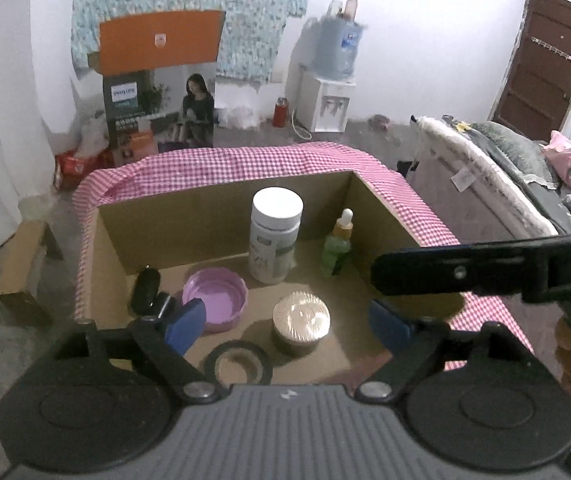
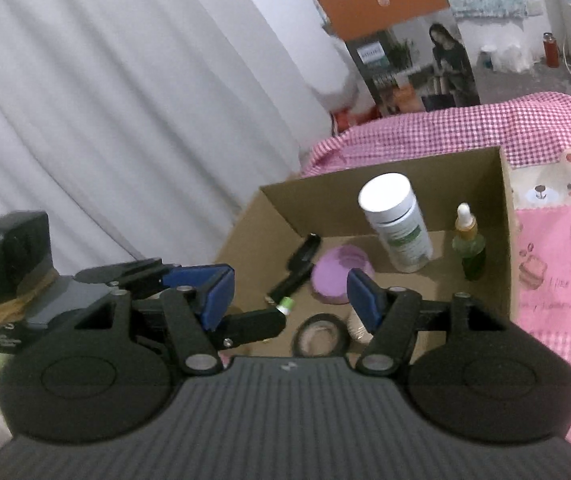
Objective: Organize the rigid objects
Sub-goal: 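Move the right gripper down to the white plug charger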
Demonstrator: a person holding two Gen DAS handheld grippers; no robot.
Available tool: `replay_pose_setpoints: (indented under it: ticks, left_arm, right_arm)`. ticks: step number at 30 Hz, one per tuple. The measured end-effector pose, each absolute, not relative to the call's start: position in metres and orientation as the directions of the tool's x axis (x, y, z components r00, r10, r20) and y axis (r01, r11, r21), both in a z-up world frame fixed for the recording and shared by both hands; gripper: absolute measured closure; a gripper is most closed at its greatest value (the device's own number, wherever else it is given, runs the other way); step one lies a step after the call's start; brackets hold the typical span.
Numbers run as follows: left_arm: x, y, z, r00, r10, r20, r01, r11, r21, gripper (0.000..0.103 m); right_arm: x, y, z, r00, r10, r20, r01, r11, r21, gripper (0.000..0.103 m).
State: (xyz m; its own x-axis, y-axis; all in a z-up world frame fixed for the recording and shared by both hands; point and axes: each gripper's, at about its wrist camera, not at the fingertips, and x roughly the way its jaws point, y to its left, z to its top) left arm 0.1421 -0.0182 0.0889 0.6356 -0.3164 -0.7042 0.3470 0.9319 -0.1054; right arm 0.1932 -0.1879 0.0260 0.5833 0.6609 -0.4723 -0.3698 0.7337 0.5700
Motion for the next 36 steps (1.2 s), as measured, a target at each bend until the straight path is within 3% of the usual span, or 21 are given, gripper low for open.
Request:
replay_pose_setpoints:
  ticks: [10, 18, 29, 36]
  left_arm:
    - [0.083, 0.005, 0.07, 0.637, -0.281, -0.718, 0.311, 0.946, -0.095, 0.012]
    - [0.062, 0.02, 0.041, 0.607, -0.237, -0.759, 0.271, 0.959, -0.082, 0.012]
    - [0.065, 0.009, -0.003, 0.605, -0.122, -0.786, 0.259, 0.965, 0.05, 0.012]
    - [0.079, 0.001, -0.021, 0.608, -0.121, -0.785, 0.271, 0.96, 0.062, 0.016]
  right_arm:
    - [0.152, -0.179, -0.01, 0.553, 0.717, -0.425, -0.321, 0.654, 0.685, 0.041]
    - [0.147, -0.161, -0.046, 0.475, 0.751, -0.459, -0.275, 0.622, 0.733, 0.041]
    - [0.153, -0.151, -0.079, 0.433, 0.735, -0.522, -0.218, 0.647, 0.731, 0.042]
    - [0.167, -0.13, -0.092, 0.392, 0.736, -0.551, -0.22, 0.657, 0.721, 0.046]
